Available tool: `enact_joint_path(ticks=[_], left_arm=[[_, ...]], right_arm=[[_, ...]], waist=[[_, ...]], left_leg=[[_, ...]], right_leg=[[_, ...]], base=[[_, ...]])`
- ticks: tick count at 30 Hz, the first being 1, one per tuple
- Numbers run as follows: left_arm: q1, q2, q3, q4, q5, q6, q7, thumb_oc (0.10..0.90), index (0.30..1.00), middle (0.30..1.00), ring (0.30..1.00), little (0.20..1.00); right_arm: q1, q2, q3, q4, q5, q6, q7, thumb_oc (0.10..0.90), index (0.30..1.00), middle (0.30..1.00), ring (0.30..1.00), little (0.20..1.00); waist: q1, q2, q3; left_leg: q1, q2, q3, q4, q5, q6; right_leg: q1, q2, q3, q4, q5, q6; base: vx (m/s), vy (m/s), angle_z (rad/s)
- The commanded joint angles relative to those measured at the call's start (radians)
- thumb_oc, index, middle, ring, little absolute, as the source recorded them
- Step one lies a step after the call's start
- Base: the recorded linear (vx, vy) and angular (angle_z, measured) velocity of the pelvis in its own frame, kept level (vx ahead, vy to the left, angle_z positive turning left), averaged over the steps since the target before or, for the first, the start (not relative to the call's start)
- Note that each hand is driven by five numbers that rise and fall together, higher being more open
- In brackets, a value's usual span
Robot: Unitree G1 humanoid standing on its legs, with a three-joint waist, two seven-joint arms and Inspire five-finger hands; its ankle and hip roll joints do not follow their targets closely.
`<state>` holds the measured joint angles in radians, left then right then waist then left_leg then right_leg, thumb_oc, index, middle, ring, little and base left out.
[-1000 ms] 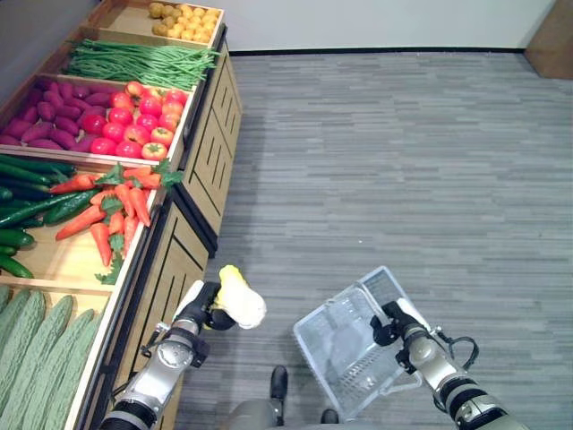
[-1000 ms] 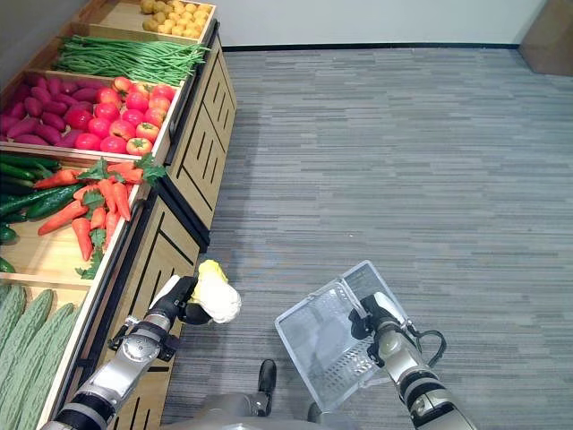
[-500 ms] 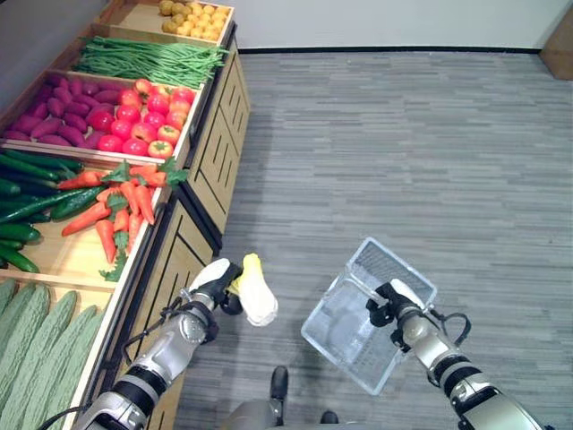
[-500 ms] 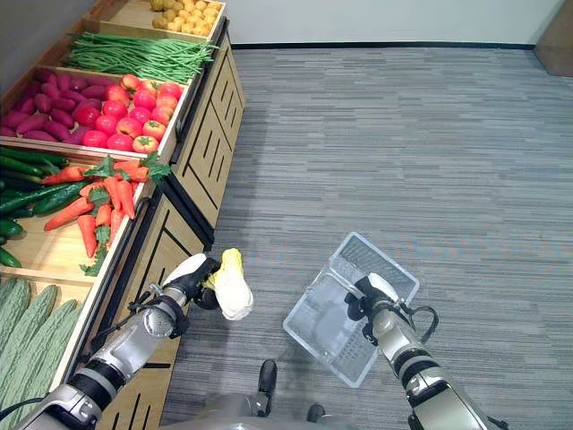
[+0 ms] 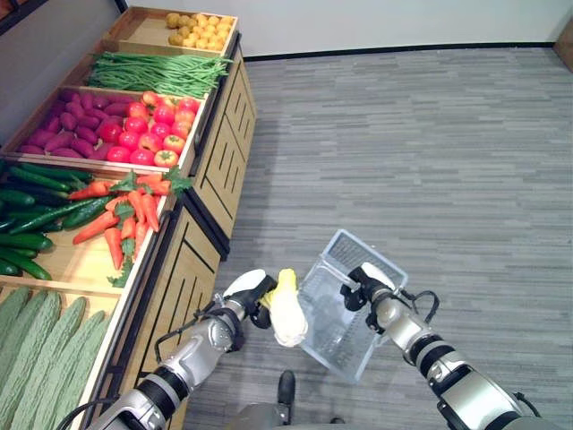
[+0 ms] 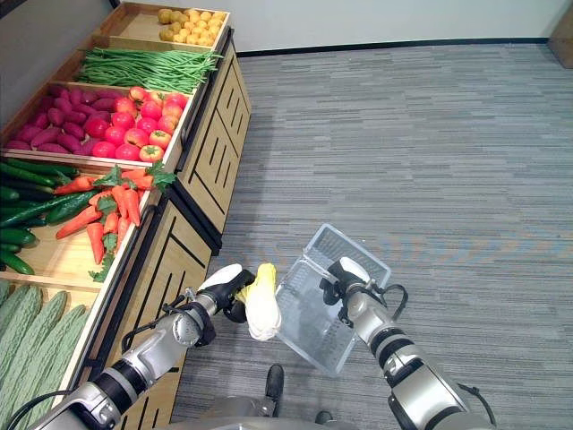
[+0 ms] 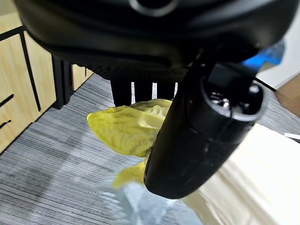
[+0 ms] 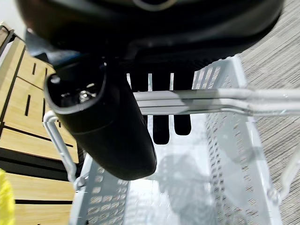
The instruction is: Get the vegetables into the basket
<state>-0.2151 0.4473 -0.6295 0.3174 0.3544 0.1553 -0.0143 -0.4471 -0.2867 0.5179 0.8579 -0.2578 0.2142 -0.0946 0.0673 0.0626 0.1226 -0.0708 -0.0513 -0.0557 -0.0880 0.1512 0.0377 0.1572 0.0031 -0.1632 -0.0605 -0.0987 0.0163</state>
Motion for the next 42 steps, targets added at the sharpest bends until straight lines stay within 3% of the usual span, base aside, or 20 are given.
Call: enact_joint_path(ticks=[1,7,11,23,29,31,32,42], left_arm=[[-0.169,-0.014,0.014,0.02,0.026,-0.048,0.036,0.4,0.3,0.3,0.3,0.3],[-0.199,-0.077,-0.043,0.118,0.045,-0.041,0.03,0.4,0.3,0.3,0.3,0.3],[-0.219,-0.106,-0.059,0.194,0.081,-0.028,0.047,0.4,0.3,0.3,0.3,0.3],[-0.222,-0.191,-0.034,0.421,0.106,0.01,0.099,0.4,0.3,0.3,0.3,0.3],[-0.221,-0.189,-0.02,0.434,0.108,0.02,0.107,0.4,0.3,0.3,0.3,0.3],[-0.22,-0.184,-0.018,0.421,0.116,0.02,0.105,0.812,0.876,0.876,0.876,0.876],[-0.221,-0.181,-0.018,0.414,0.119,0.021,0.102,0.9,1.0,1.0,1.0,1.0],[-0.192,-0.141,0.008,0.299,0.123,0.02,0.082,0.9,1.0,1.0,1.0,1.0]], right_arm=[[-0.205,0.002,0.009,-0.053,0.022,-0.07,-0.058,0.4,0.3,0.3,0.3,0.3],[-0.207,0.061,0.053,-0.077,0.05,-0.082,-0.047,0.4,0.3,0.3,0.3,0.3],[-0.186,0.076,0.066,-0.189,0.077,-0.098,-0.043,0.4,0.3,0.3,0.3,0.3],[-0.105,0.035,0.055,-0.574,0.107,-0.148,-0.026,0.4,0.3,0.3,0.3,0.3],[-0.076,0.023,0.055,-0.626,0.098,-0.15,-0.018,0.4,0.3,0.3,0.3,0.3],[-0.068,0.02,0.058,-0.628,0.086,-0.146,-0.013,0.4,0.3,0.3,0.3,0.3],[-0.065,0.02,0.059,-0.627,0.081,-0.145,-0.011,0.4,0.3,0.3,0.3,0.3],[-0.015,0.018,0.053,-0.604,0.059,-0.128,0.02,0.4,0.3,0.3,0.3,0.3]], waist=[[0.002,-0.01,-0.018],[-0.009,-0.004,-0.021],[-0.023,-0.008,-0.023],[-0.054,-0.04,-0.024],[-0.057,-0.048,-0.024],[-0.056,-0.05,-0.023],[-0.055,-0.05,-0.023],[-0.051,-0.044,-0.024]], left_leg=[[0.118,0.013,0.067,0.001,-0.193,-0.028],[0.125,0.013,0.07,0.001,-0.195,-0.029],[0.132,0.014,0.08,0.001,-0.199,-0.028],[0.14,0.022,0.114,0.001,-0.209,-0.024],[0.144,0.025,0.12,0.001,-0.211,-0.024],[0.147,0.026,0.121,0.001,-0.212,-0.024],[0.148,0.026,0.121,0.001,-0.212,-0.024],[0.155,0.022,0.111,0.001,-0.214,-0.023]], right_leg=[[-0.054,-0.108,0.005,-0.027,0.051,0.085],[-0.046,-0.107,0.007,-0.027,0.046,0.084],[-0.043,-0.107,0.013,-0.027,0.044,0.084],[-0.054,-0.101,0.046,-0.027,0.049,0.084],[-0.052,-0.098,0.052,-0.027,0.047,0.083],[-0.051,-0.097,0.052,-0.027,0.047,0.082],[-0.049,-0.097,0.053,-0.027,0.046,0.081],[-0.038,-0.098,0.042,-0.027,0.04,0.082]], base=[[0.0,0.0,0.0],[0.0,0.0,0.0],[0.0,0.0,0.0],[0.01,0.005,-0.08],[0.01,-0.003,-0.03],[0.0,0.0,0.0],[0.0,0.0,0.0],[0.0,0.0,0.0]])
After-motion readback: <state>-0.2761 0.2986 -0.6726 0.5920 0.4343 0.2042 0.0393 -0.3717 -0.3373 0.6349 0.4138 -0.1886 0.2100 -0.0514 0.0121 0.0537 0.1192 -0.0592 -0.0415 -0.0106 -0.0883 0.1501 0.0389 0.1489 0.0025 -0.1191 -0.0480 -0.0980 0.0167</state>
